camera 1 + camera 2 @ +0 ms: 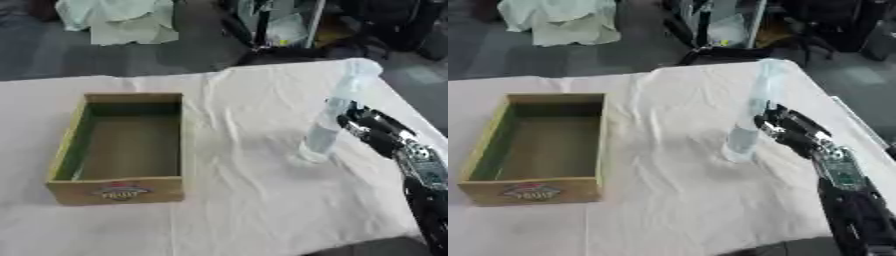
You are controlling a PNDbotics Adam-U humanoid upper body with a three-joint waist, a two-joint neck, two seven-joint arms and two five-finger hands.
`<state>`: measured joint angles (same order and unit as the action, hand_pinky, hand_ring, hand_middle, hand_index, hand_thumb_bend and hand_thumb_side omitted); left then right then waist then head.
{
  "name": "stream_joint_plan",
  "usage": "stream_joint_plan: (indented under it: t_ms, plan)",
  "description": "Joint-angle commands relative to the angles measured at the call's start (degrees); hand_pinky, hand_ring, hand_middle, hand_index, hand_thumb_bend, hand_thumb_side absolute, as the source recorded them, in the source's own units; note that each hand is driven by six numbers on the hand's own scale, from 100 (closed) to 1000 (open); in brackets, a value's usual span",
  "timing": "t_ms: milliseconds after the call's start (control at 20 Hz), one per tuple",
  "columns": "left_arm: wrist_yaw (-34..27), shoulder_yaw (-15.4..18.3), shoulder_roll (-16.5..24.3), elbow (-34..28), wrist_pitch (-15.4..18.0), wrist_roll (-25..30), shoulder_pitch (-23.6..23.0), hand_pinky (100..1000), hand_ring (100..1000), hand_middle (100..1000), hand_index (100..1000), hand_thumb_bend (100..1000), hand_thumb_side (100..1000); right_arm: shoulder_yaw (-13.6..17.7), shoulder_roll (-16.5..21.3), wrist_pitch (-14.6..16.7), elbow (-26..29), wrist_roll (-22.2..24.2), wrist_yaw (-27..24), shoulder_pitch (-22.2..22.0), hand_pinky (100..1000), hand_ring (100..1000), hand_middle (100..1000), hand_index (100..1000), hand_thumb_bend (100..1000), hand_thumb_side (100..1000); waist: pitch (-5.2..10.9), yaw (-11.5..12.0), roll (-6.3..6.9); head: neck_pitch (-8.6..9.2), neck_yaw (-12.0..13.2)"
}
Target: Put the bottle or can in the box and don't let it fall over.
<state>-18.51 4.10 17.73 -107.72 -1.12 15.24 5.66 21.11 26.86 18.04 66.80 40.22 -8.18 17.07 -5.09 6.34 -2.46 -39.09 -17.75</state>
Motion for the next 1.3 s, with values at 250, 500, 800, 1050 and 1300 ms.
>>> stream_joint_plan:
  t_ms: [250,500,800,1050,1300]
  plan:
    - [0.2,0.2,0.8,-0.5,0.1,0.2,0.7,1000,1000,1000,773,103,823,0.0,0.8,-1.2,1.9,-0.8,-0.2,0.8,1000,1000,1000,1000,100,470,0.39,0.0,0.11,0.79,-0.2]
    - [0.2,0.1,0.8,-0.5,0.1,0.3,0.7,1000,1000,1000,773,103,824,-0.3,0.4,-1.7,2.2,-1.4,-0.3,0.8,1000,1000,1000,1000,100,470,0.30,0.0,0.14,0.92,-0.3]
    - [0.3,0.2,0.8,-0.5,0.1,0.4,0.7,1000,1000,1000,773,103,824,-0.3,0.7,-1.4,3.0,-0.7,-1.3,0.8,1000,1000,1000,1000,100,470,0.27,-0.1,0.12,0.80,-0.2]
    - [0.3,0.2,0.8,-0.5,0.1,0.5,0.7,1000,1000,1000,774,102,823,0.2,0.8,-1.1,4.4,-0.7,-1.3,0.8,1000,1000,1000,1000,100,470,0.42,-0.2,0.08,0.91,-0.2]
    - [0.4,0.2,0.8,-0.5,0.0,0.6,0.7,1000,1000,1000,774,103,823,0.3,0.5,-1.5,5.5,-0.4,-2.0,0.9,1000,1000,1000,1000,100,470,0.50,-0.2,0.08,0.99,-0.2]
